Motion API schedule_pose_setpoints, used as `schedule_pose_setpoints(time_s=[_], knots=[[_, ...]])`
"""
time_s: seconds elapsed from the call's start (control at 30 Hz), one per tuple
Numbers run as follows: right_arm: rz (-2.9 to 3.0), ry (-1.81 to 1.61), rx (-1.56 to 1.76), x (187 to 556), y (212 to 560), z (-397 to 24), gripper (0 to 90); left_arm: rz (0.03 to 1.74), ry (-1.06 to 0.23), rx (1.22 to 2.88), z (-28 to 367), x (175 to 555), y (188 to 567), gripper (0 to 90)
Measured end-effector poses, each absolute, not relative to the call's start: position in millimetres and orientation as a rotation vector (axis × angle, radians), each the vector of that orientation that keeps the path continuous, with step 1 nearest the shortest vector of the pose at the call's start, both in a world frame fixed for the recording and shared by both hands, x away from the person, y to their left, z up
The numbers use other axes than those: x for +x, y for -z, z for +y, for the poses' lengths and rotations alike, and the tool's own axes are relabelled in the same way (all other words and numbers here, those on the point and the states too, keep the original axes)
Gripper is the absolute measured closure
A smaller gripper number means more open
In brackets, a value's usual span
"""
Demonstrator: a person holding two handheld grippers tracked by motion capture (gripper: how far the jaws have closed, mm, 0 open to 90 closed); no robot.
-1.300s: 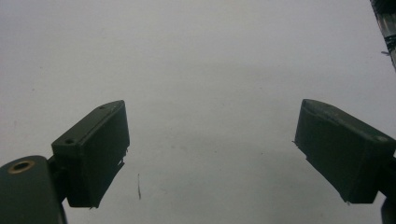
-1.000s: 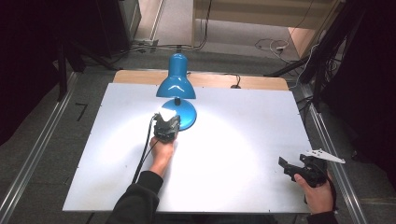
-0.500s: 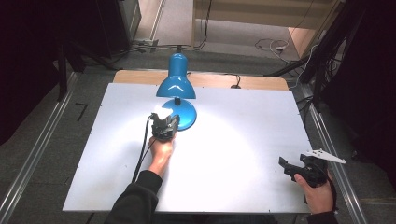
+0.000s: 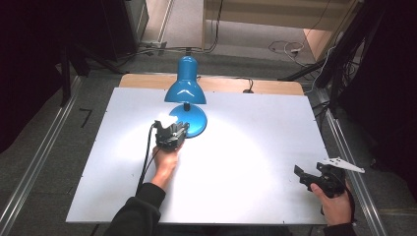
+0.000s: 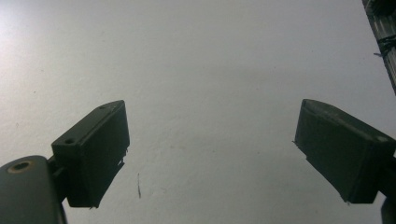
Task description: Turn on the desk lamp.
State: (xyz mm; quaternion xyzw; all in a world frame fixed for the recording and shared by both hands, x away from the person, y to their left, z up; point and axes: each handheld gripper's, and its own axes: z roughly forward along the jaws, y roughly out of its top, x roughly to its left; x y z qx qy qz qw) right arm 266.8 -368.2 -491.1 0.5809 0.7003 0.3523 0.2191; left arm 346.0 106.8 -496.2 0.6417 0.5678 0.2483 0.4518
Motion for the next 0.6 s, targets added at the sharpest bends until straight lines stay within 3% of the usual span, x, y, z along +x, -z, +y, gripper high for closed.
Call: schedule_pose_setpoints(time_s=[0.37, 0.6], knots=[[1.935, -0.983, 1.614, 266.1, 490.6, -368.6, 8.7, 1.407, -0.622, 1.587, 115.7, 327.6, 490.2, 52.0], [1.934, -0.986, 1.605, 264.7, 489.8, -369.4, 8.7, 1.410, -0.632, 1.585, 120.3, 314.3, 486.3, 43.1]])
